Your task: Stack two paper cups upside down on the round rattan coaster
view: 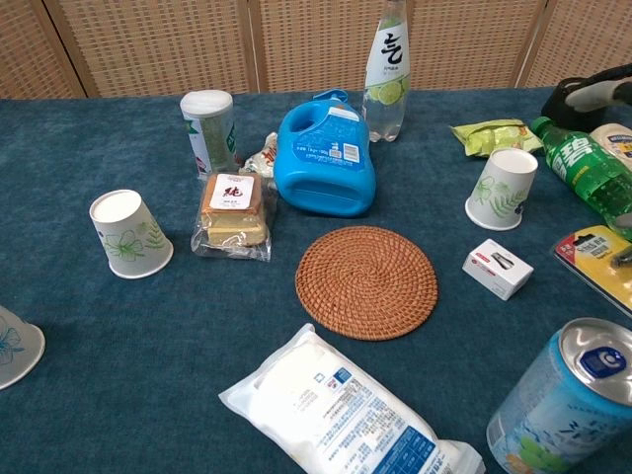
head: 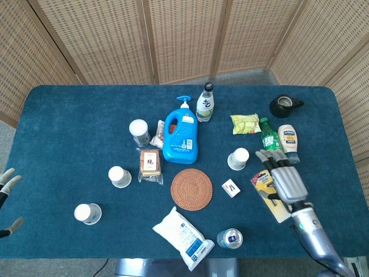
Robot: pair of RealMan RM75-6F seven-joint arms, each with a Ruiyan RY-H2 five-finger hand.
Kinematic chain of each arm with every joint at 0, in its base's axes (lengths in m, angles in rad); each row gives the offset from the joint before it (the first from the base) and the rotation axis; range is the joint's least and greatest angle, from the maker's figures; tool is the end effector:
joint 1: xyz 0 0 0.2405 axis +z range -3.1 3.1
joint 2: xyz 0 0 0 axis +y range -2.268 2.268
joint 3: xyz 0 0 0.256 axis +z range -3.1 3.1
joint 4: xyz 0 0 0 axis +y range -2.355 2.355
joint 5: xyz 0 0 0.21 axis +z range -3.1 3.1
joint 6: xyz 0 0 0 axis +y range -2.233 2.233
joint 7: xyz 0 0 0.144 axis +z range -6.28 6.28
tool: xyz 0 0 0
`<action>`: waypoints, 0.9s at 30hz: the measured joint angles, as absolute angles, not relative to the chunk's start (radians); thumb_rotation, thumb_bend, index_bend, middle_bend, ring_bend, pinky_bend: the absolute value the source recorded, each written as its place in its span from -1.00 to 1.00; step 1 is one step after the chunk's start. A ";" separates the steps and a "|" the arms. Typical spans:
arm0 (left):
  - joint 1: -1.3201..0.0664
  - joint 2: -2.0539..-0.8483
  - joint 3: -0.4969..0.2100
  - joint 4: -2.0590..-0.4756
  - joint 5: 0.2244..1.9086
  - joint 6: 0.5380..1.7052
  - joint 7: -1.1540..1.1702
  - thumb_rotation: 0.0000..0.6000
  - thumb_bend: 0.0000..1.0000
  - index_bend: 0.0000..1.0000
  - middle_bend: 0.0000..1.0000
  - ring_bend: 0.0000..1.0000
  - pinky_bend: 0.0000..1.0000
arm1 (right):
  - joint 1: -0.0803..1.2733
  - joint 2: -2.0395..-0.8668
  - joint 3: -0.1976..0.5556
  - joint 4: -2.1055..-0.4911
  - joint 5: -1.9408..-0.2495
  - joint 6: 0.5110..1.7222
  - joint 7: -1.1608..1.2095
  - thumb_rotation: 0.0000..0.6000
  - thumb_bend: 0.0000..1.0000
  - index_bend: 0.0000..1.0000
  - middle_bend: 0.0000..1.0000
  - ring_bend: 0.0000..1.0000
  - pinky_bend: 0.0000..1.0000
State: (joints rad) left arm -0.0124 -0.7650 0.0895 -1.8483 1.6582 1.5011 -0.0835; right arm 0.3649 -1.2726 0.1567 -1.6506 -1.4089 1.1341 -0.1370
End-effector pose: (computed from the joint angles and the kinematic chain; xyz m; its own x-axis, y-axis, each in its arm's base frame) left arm -0.2844 0.1275 0.2205 0.4289 0.1544 0.8901 0.9033 -0.0606 -0.4247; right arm -0.2356 -0.2716 0.0782 0.3620 -0.1718 0.9162 -0.9183 -0.2348 0.3188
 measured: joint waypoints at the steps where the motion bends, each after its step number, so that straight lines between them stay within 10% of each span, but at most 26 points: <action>1: -0.013 -0.766 0.089 -1.848 1.657 1.500 -0.082 1.00 -0.37 -1.00 -1.00 -1.00 -1.00 | 0.380 -1.286 0.162 -1.638 -1.399 1.119 -0.141 1.00 -0.96 -1.00 -1.00 -1.00 -0.90; 27: -0.027 -0.777 0.075 -1.835 1.601 1.458 -0.071 1.00 -0.37 -1.00 -1.00 -1.00 -1.00 | 0.584 -1.569 0.209 -1.215 -1.254 0.945 -0.091 1.00 -0.58 -0.67 -0.74 -1.00 -0.50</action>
